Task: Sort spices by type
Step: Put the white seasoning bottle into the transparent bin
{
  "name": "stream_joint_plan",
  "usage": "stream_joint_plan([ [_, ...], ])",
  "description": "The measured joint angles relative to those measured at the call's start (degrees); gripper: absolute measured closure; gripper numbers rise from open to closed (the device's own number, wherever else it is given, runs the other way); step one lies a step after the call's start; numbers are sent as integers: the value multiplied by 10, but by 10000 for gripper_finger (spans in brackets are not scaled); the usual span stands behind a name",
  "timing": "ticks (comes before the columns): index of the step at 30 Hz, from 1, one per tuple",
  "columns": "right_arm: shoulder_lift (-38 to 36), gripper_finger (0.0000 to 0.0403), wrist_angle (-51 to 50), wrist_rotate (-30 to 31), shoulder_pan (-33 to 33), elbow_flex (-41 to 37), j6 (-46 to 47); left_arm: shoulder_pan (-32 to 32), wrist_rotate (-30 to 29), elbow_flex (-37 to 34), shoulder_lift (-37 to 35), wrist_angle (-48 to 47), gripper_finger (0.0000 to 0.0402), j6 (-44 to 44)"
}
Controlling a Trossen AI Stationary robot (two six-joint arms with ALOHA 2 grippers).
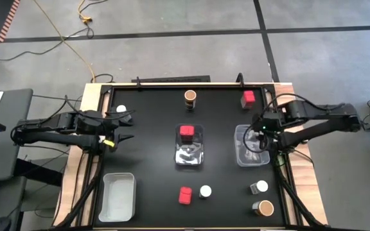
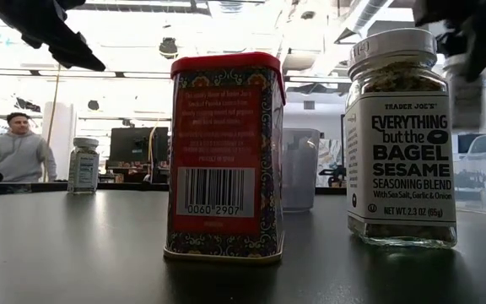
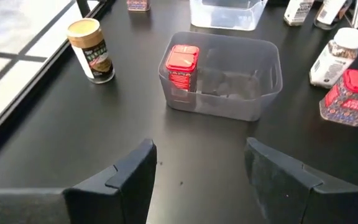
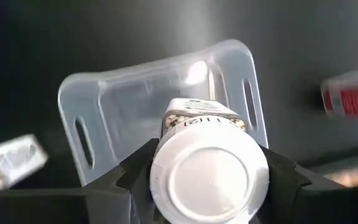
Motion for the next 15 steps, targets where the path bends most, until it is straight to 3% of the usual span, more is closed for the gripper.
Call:
stream_joint_plan([
  [10,30,180,125,-9,-50,-114,-110,0,0,0,0,0,171,1],
  [15,45,180,184,-44,-93,-142,-161,0,0,0,0,0,171,-5],
])
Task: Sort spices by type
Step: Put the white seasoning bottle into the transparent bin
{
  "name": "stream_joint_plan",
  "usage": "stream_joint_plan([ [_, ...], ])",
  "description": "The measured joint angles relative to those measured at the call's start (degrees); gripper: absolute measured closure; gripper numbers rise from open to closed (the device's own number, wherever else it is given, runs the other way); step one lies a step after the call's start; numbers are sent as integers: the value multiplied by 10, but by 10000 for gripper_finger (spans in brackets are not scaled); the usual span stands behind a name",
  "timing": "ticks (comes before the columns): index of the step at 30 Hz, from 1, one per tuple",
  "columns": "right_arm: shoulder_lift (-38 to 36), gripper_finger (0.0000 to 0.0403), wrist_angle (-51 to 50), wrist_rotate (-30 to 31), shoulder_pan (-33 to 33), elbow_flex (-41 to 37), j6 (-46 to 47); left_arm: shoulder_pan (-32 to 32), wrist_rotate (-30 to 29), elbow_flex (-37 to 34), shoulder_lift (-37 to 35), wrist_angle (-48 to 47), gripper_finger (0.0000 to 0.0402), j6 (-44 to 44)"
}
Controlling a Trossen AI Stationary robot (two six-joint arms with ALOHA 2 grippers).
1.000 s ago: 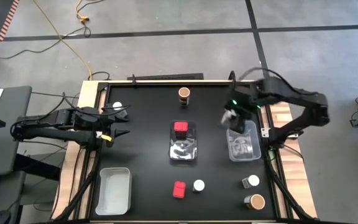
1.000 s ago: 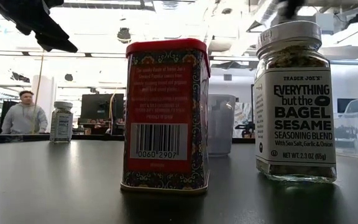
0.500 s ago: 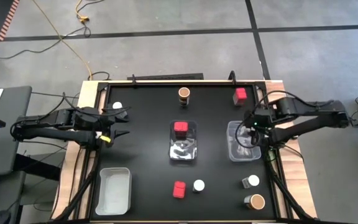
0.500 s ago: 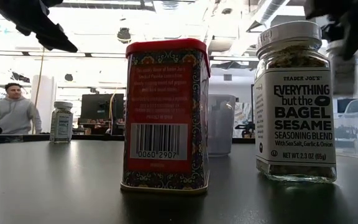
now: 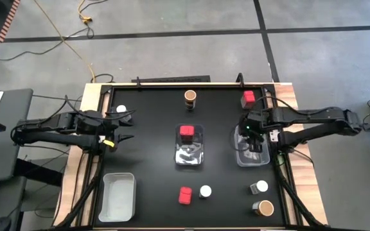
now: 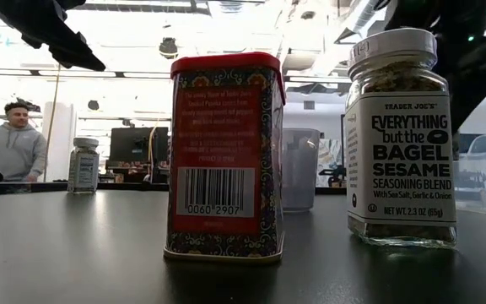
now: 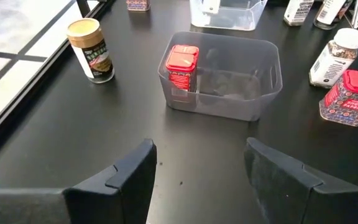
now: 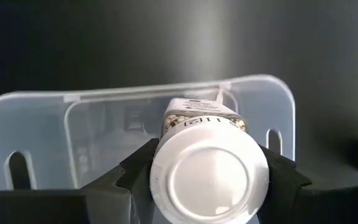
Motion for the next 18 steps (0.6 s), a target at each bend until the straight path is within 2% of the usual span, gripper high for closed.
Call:
stream_joint_plan([
  [7,3,180,16,-23,-56,-14,-27,0,0,0,0,0,171,-6],
  [18,9,180,-1,-55,-120,-18,-136,0,0,0,0,0,171,0],
])
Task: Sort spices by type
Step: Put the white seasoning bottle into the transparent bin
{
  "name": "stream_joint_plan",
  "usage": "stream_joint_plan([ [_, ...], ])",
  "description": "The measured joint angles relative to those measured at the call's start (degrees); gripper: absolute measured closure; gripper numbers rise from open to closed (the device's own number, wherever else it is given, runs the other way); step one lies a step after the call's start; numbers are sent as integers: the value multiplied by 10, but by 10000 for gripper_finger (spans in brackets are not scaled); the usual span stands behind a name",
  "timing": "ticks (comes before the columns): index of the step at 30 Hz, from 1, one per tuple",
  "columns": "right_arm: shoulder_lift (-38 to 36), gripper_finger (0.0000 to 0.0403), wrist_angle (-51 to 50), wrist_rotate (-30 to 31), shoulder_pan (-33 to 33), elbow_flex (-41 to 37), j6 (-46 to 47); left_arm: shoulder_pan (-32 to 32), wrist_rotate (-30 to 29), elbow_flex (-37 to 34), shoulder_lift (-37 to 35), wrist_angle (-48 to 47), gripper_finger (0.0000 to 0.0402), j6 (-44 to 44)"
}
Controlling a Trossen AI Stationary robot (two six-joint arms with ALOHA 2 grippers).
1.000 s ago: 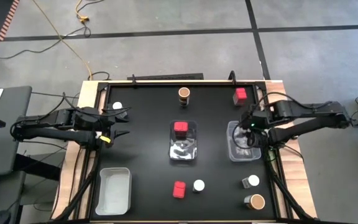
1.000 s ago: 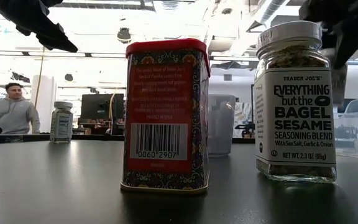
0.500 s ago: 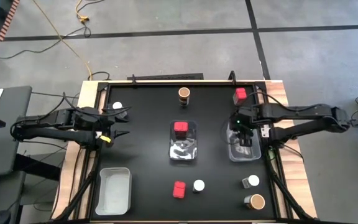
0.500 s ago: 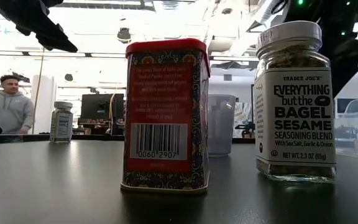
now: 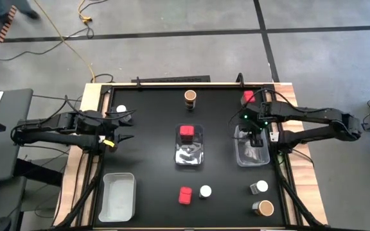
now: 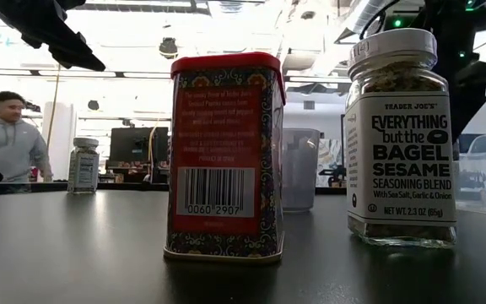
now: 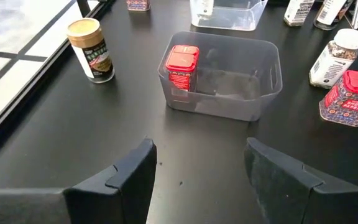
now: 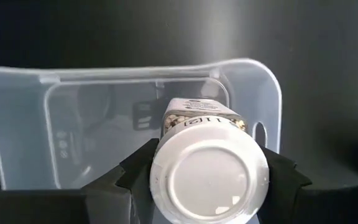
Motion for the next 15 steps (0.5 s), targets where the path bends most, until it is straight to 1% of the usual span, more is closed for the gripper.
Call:
stream_joint_plan([
  [5,9,180,5,-2,-19,-11,-19,0,0,0,0,0,171,0],
  [8,11,180,25,-18,-28,-20,-28,0,0,0,0,0,171,2],
  [15,11,180,40,-22,-31,-23,-37,0,0,0,0,0,171,2],
])
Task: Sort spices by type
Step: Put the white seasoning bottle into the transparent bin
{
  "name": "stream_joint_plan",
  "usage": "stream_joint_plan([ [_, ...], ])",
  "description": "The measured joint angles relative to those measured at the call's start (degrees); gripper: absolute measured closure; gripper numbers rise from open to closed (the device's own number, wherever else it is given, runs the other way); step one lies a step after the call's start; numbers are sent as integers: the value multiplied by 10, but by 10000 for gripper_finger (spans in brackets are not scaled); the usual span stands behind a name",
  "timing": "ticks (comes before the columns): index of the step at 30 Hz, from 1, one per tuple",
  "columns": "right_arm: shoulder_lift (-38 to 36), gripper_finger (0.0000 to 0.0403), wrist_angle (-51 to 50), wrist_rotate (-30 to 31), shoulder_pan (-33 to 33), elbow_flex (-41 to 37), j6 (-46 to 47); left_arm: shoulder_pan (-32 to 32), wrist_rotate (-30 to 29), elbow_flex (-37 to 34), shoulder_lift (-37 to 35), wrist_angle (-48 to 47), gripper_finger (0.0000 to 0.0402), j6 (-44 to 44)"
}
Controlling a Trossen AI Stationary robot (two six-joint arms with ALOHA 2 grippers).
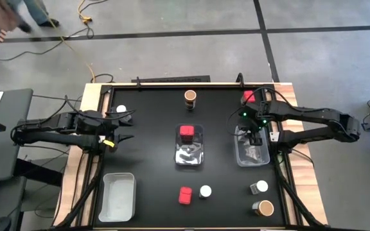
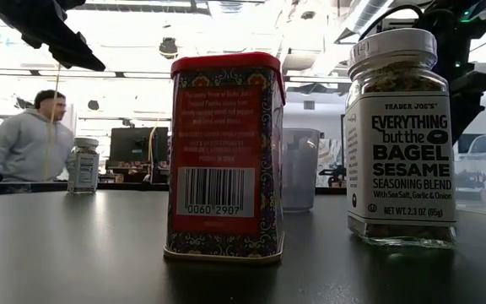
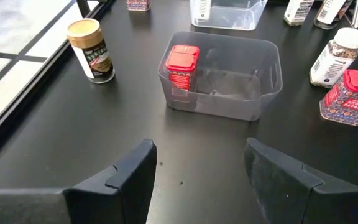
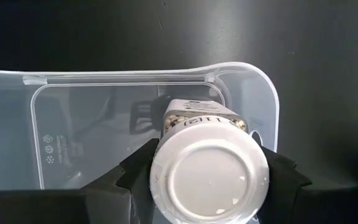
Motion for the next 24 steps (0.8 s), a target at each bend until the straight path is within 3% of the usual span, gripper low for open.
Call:
stream_joint_plan([
  [24,0,160,-8,10,0,-1,-16,0,0,0,0,-1,171,13],
])
